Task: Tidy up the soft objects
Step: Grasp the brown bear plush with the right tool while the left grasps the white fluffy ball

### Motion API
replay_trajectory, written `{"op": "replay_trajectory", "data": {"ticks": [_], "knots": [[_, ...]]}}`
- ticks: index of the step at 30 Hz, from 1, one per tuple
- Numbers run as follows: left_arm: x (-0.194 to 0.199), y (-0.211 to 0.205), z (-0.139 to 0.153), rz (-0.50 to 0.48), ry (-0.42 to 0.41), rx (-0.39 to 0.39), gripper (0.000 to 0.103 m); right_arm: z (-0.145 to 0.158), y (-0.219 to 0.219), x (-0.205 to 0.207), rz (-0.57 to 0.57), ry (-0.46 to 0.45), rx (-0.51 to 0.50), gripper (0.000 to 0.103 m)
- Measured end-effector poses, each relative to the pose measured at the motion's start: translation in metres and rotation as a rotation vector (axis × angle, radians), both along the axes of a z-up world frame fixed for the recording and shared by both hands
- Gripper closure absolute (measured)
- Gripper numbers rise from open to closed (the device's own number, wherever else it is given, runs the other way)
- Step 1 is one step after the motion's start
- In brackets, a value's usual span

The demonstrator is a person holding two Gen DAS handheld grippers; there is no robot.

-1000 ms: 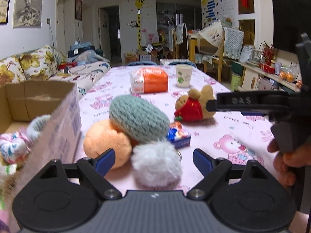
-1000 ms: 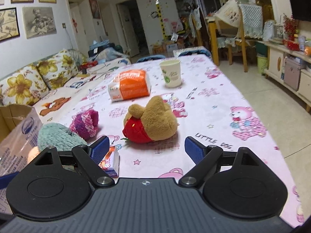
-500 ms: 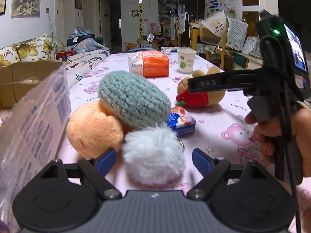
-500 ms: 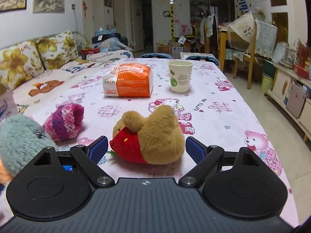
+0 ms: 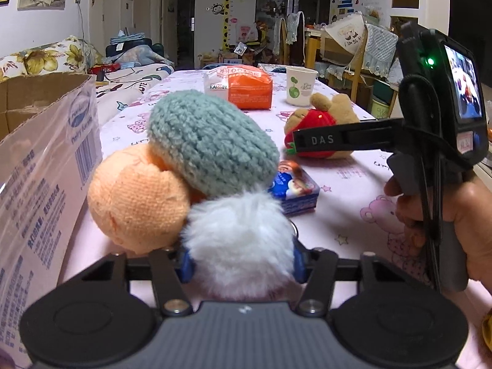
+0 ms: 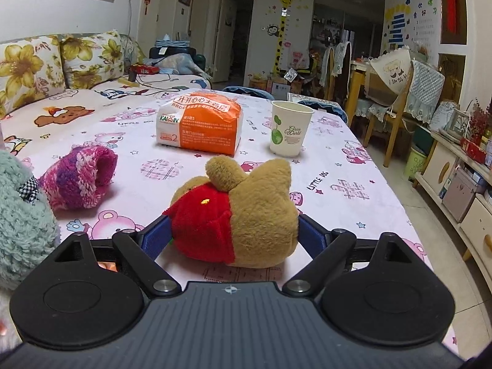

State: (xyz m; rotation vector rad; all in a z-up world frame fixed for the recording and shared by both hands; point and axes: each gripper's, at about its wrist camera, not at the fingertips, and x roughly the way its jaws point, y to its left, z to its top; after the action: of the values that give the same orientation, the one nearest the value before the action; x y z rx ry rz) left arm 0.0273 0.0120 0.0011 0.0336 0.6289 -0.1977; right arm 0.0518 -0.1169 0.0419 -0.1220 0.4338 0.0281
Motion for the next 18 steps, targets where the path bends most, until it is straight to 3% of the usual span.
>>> {"op": "replay_trajectory", "data": {"ticks": [6,18], "knots": [[-0.002,0.000,0.001,-0.012,-0.001,-0.012,0.056,-0.001,-0.001,-0.003,0.004,-0.018,0.021,0.005],[-0.007,0.002,0.008,-0.033,-0.015,-0.036,0.057,0.000,0.000,-0.013,-0.012,-0.031,0.025,0.008]]}}
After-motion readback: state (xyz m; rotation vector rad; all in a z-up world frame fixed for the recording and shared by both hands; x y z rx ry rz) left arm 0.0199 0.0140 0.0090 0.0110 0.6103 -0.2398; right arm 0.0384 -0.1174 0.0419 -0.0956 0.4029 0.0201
